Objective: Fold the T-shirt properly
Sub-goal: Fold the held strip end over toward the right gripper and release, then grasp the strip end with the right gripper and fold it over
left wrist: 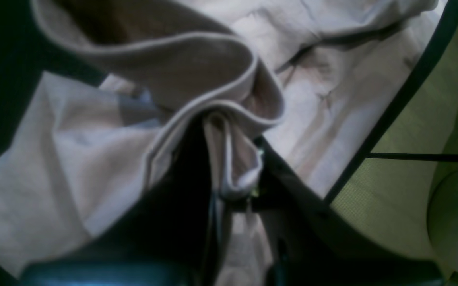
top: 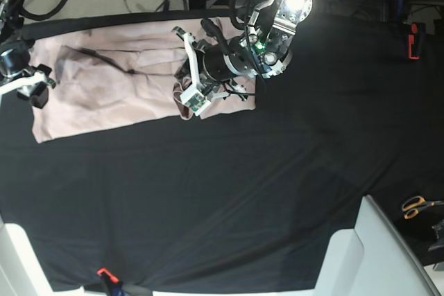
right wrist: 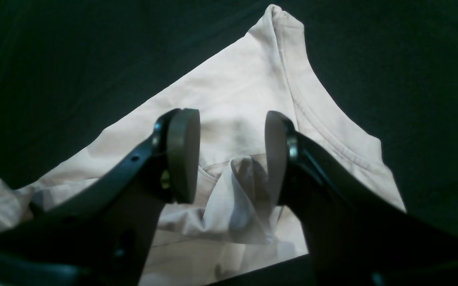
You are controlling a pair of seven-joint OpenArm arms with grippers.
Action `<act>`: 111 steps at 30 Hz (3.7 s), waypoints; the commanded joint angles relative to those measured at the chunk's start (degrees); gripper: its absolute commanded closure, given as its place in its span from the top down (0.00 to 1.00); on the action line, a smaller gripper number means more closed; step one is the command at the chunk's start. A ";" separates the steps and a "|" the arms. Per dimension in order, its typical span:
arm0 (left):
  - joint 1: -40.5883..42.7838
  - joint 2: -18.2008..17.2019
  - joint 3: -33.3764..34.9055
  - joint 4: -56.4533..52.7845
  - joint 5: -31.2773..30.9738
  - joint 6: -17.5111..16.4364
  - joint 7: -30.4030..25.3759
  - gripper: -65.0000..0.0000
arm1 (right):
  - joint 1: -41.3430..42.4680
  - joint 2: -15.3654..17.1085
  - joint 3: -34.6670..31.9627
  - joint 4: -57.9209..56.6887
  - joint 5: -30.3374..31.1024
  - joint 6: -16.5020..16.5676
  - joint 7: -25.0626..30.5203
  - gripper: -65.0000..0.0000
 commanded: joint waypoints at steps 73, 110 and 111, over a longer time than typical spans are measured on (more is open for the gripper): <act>26.48 -12.45 -40.65 4.20 -0.99 -0.72 -13.67 0.00 | 19.74 18.61 13.08 -57.00 12.97 27.14 -24.08 0.79; 26.30 -10.43 -40.47 0.15 -0.99 -0.72 -15.69 0.00 | 23.69 19.14 4.29 -56.82 12.62 27.14 -22.68 0.01; 26.30 -10.43 -40.47 0.15 -0.99 -0.72 -15.69 0.00 | 23.78 19.75 4.55 -56.82 12.62 27.14 -21.71 0.01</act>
